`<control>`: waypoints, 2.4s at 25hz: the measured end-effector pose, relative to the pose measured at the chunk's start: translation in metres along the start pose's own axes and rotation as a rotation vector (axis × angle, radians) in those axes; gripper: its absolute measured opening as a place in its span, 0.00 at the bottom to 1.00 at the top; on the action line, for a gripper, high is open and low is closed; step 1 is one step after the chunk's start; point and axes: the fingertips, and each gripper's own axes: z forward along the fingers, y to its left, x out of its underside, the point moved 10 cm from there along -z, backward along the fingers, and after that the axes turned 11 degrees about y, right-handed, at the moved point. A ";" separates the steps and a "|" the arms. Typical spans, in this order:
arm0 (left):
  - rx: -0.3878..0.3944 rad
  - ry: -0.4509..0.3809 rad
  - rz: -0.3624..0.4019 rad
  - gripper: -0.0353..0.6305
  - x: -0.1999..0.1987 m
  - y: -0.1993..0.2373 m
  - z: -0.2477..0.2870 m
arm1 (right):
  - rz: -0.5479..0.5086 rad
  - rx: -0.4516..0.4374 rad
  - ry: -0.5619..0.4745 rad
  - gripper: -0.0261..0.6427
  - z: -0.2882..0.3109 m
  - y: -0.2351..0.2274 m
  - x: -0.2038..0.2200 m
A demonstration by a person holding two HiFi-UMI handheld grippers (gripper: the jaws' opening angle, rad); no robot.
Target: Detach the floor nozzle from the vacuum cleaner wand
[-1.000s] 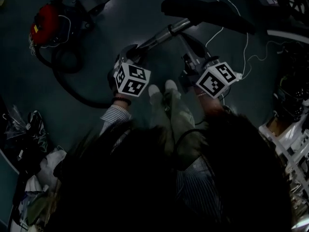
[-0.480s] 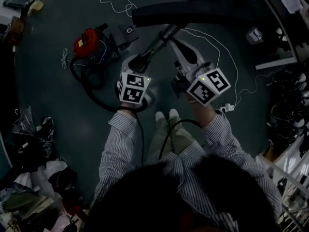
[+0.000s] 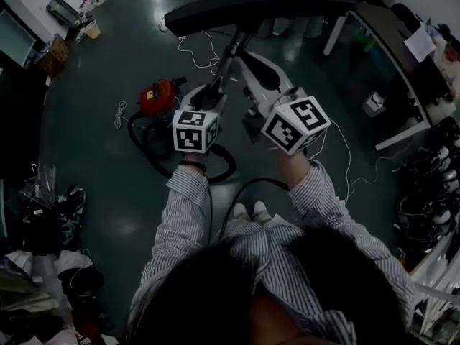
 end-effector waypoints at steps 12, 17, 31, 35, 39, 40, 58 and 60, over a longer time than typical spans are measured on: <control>-0.057 -0.100 -0.036 0.35 -0.011 0.010 -0.042 | -0.089 -0.082 -0.079 0.15 0.006 0.039 -0.042; -0.033 -0.145 -0.096 0.36 -0.010 0.025 -0.048 | -0.050 -0.073 -0.062 0.30 0.008 0.030 -0.040; 0.050 -0.126 -0.055 0.36 0.010 0.022 -0.026 | -0.026 -0.187 -0.067 0.32 0.045 0.010 -0.087; 0.074 -0.119 -0.029 0.36 0.014 0.022 -0.023 | -0.022 -0.279 -0.025 0.32 0.049 0.006 -0.091; 0.099 -0.120 -0.012 0.35 0.015 0.014 -0.017 | -0.001 -0.279 -0.003 0.32 0.048 -0.003 -0.092; 0.098 -0.119 -0.009 0.35 0.015 0.012 -0.015 | 0.000 -0.265 -0.015 0.32 0.046 -0.004 -0.092; 0.135 -0.239 0.077 0.35 -0.020 0.000 -0.021 | -0.048 -0.280 -0.067 0.31 0.023 -0.024 -0.134; 0.164 -0.245 0.091 0.35 -0.022 -0.002 -0.021 | -0.031 -0.323 -0.050 0.31 0.020 -0.028 -0.138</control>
